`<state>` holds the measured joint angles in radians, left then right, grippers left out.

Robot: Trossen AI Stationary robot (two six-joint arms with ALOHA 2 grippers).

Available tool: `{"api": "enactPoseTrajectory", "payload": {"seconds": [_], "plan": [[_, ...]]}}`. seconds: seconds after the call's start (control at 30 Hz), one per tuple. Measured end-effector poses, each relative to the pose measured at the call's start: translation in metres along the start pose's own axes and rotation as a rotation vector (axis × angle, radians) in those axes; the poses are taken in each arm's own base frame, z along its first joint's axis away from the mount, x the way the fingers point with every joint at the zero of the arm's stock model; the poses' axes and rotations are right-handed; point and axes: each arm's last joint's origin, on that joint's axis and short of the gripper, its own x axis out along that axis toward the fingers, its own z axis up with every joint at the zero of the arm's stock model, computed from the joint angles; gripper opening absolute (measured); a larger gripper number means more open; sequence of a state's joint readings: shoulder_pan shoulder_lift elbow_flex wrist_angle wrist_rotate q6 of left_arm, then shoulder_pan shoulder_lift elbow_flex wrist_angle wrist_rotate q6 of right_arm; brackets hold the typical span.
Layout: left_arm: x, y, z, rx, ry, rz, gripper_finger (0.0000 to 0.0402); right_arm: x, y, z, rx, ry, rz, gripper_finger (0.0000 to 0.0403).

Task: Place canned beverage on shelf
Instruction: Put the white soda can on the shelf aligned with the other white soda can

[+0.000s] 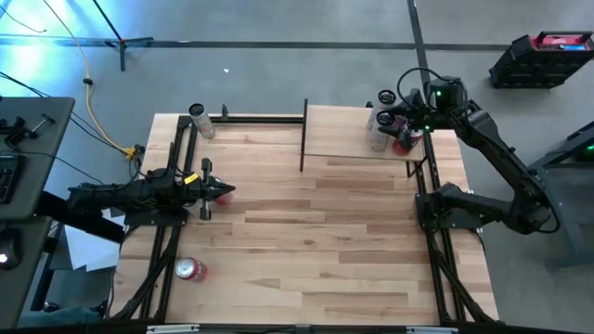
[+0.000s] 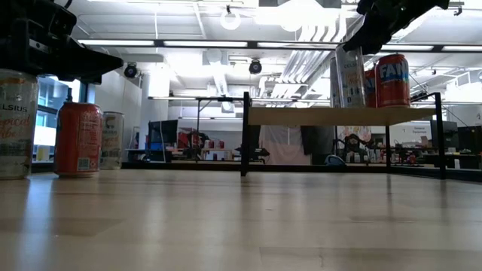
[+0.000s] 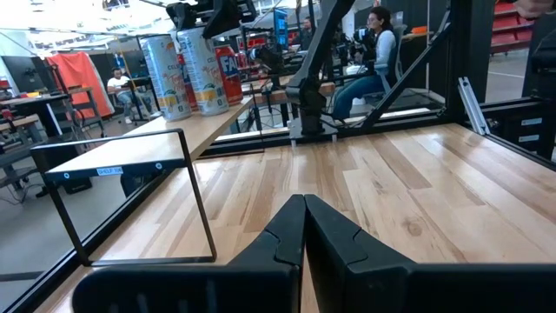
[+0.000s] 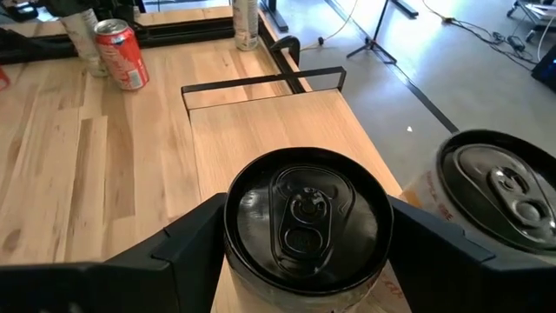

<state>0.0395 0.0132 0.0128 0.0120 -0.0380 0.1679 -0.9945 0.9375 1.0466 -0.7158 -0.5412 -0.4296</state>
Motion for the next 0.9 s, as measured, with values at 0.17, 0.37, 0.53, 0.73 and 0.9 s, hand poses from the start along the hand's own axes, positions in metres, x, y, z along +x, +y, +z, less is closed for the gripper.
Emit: {"api": "enactPoseTrajectory", "payload": {"seconds": [0.17,0.37,0.53,0.73,0.9], "plan": [[0.0,0.0,0.0,0.0,0.0,0.0,0.0003,0.0006,0.0013,0.0006,-0.013,0.002,0.001,0.0268],[0.0,0.0,-0.0001,0.0,0.0,0.0,0.0003,0.0007,0.0012,0.0008,-0.015,0.001,-0.001,0.0268],[0.0,0.0,-0.0001,0.0,0.0,0.0,0.0003,0.0008,0.001,0.0008,-0.006,0.002,-0.003,0.028],[0.0,0.0,0.0,0.0,0.0,0.0,0.0003,0.001,0.0002,0.0001,-0.001,0.006,-0.011,0.0296],[0.0,0.0,-0.0001,0.0,0.0,0.0,0.0003,0.0006,-0.0001,0.0016,-0.01,-0.008,-0.017,0.0296]]}}
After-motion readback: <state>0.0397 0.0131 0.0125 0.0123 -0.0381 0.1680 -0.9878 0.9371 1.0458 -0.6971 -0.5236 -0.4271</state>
